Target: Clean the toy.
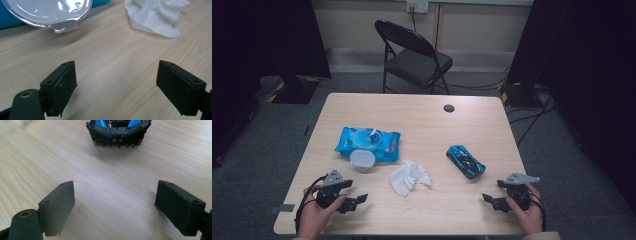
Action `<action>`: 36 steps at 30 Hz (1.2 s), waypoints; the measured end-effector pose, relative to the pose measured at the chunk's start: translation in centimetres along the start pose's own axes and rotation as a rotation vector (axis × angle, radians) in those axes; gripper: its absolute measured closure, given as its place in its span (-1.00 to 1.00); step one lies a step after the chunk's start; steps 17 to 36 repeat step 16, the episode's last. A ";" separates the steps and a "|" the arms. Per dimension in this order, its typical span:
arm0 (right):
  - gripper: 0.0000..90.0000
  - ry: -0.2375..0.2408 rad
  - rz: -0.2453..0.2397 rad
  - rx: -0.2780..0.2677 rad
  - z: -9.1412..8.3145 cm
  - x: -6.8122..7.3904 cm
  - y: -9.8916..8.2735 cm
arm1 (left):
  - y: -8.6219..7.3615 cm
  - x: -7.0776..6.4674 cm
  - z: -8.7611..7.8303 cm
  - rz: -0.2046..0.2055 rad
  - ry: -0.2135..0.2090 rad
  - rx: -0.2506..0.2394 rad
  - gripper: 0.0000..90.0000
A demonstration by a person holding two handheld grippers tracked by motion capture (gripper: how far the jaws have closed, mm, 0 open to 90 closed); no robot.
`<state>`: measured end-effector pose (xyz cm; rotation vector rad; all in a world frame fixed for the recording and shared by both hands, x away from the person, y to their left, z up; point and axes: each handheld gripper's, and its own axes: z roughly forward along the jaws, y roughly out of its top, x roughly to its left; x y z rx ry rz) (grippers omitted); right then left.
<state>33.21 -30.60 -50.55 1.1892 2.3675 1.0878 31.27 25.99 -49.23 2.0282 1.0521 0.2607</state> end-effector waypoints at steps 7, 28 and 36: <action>-0.66 -0.033 -0.060 0.001 0.2 0.4 -0.2 | -0.9 0.1 0.6 0.046 0.020 0.032 -0.64; -0.67 -0.036 -0.069 0.002 0.2 0.5 -0.2 | -1.0 -0.2 1.0 0.130 0.044 0.033 -0.68; -0.67 -0.036 -0.069 0.002 0.2 0.5 -0.2 | -1.0 -0.2 1.0 0.130 0.044 0.033 -0.68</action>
